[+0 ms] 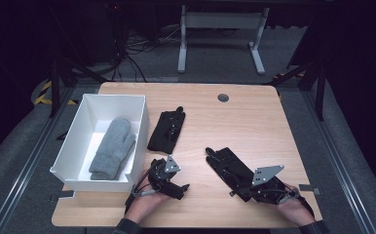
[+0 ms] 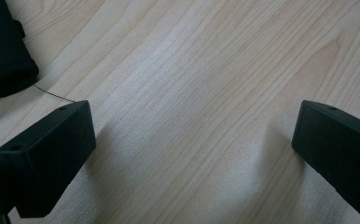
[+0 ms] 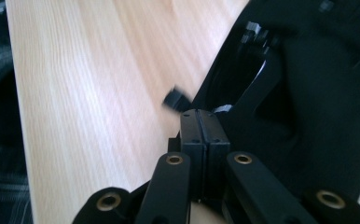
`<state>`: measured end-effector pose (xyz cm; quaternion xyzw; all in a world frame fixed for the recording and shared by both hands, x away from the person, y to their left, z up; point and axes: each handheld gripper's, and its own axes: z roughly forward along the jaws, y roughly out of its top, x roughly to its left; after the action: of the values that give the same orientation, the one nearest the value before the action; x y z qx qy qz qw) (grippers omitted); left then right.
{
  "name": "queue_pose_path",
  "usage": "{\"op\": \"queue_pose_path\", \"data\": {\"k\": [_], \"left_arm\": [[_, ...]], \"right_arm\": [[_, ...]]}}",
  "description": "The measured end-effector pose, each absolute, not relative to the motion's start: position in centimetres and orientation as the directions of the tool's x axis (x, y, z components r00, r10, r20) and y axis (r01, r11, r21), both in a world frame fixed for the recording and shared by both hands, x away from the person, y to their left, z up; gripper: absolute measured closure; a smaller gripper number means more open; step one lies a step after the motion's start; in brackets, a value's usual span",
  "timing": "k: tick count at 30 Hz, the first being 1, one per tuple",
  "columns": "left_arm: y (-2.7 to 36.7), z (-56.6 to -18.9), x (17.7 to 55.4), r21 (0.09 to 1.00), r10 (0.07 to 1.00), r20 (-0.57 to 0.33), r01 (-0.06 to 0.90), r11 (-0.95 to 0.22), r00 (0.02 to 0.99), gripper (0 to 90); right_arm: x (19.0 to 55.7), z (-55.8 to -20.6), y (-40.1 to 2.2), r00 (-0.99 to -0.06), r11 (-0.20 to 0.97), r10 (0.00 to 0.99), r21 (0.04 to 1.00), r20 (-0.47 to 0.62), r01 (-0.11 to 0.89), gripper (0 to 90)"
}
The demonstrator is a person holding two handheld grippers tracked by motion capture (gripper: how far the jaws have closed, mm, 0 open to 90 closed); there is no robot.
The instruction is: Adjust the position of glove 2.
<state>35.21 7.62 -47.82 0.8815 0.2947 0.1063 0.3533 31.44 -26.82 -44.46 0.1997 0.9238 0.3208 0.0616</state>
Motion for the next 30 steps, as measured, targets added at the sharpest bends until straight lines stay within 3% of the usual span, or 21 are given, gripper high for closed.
{"op": "queue_pose_path", "data": {"k": [7,17,30], "left_arm": [[7.6,-47.8,35.2,0.684,0.596,-0.023,0.447,-0.576,0.803,0.0],[7.6,-47.8,35.2,0.685,0.596,-0.023,0.447,-0.576,0.803,0.0],[7.6,-47.8,35.2,0.685,0.596,-0.023,0.447,-0.576,0.803,0.0]], "right_arm": [[35.2,-43.1,-26.0,-0.883,0.661,0.469,0.673,-0.027,0.331,90.0],[40.3,-43.8,-24.4,-0.847,0.64,0.528,0.68,-0.05,0.359,90.0],[40.6,-44.8,-26.7,-0.805,0.65,0.59,0.629,-0.064,0.427,90.0]]}}
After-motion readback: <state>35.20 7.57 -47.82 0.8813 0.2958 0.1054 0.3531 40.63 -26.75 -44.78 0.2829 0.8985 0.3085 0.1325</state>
